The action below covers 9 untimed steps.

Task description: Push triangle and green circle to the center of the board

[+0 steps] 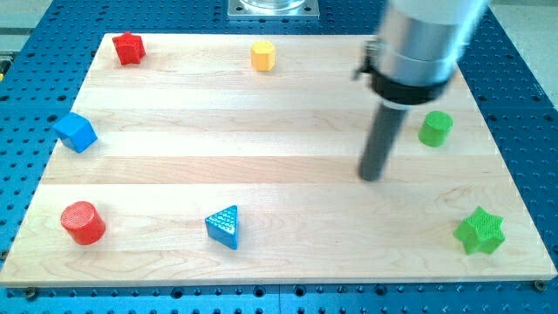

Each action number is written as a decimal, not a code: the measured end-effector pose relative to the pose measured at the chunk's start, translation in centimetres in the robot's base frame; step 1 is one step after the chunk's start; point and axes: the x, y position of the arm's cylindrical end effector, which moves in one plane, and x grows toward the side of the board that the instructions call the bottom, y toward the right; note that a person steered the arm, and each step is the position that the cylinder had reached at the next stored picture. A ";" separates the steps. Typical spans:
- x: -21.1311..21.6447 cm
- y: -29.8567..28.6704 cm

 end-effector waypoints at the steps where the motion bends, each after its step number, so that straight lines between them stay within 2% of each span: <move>1: -1.6 -3.1; 2: -0.5 -6.2; 3: -0.1 -4.0; 5: -0.1 11.2; 6: -2.0 15.7; 7: -4.0 16.0; 8: -4.0 13.9; 9: -4.0 7.1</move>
